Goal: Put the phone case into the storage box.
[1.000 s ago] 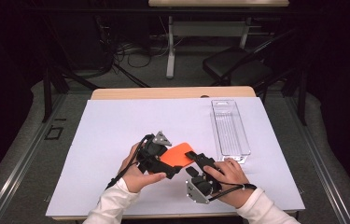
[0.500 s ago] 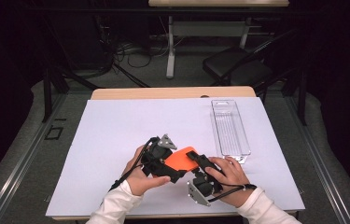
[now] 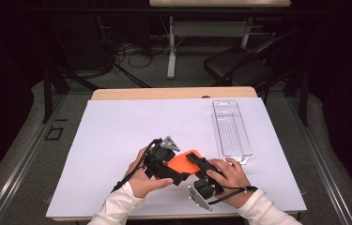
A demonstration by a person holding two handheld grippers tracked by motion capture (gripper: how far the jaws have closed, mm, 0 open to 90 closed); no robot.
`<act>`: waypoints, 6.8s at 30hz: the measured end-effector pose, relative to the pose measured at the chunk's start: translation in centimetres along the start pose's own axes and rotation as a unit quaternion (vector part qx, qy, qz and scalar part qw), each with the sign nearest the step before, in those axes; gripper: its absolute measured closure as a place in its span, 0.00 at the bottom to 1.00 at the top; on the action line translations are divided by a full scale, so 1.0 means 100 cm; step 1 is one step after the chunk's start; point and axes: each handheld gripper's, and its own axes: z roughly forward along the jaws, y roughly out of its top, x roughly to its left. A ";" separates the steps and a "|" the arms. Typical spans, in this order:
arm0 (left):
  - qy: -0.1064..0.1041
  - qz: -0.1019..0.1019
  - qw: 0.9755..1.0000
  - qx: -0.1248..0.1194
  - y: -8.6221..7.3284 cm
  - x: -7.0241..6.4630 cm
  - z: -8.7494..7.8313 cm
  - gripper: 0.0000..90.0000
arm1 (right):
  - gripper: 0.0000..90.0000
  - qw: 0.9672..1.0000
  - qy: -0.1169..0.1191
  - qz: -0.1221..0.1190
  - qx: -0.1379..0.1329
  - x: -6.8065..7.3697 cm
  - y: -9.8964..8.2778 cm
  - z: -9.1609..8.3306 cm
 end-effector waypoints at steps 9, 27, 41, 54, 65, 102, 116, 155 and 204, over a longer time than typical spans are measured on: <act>-0.011 -0.012 1.000 -0.003 0.000 0.002 0.001 0.17 | 0.74 1.000 -0.006 -0.006 0.002 0.000 -0.002 0.000; -0.024 -0.027 0.999 -0.004 -0.001 0.006 0.000 0.17 | 0.85 1.000 -0.012 -0.017 0.003 0.002 -0.001 0.002; -0.034 -0.038 0.999 -0.003 -0.002 0.008 0.002 0.17 | 0.93 1.000 -0.014 -0.020 0.008 0.006 -0.002 0.003; -0.042 -0.045 0.998 -0.001 -0.002 0.010 0.004 0.17 | 0.95 0.999 -0.026 -0.019 0.007 0.010 -0.002 0.003; -0.049 -0.053 0.997 -0.001 -0.002 0.012 0.004 0.17 | 0.96 0.999 -0.043 -0.032 0.004 0.011 -0.003 0.003; -0.038 -0.060 0.996 -0.059 -0.006 0.024 -0.028 0.17 | 0.96 0.999 -0.030 0.003 0.019 0.016 -0.014 0.006; -0.019 -0.071 0.995 -0.073 -0.012 0.039 -0.036 0.18 | 0.96 0.999 -0.030 0.010 0.027 0.014 -0.023 0.002; 0.004 -0.078 0.992 -0.100 -0.018 0.054 -0.053 0.22 | 0.97 0.986 0.027 0.162 0.004 0.004 -0.044 -0.001; 0.005 -0.064 0.992 -0.113 -0.020 0.051 -0.051 0.46 | 0.97 0.873 0.136 0.462 -0.073 -0.006 -0.077 0.005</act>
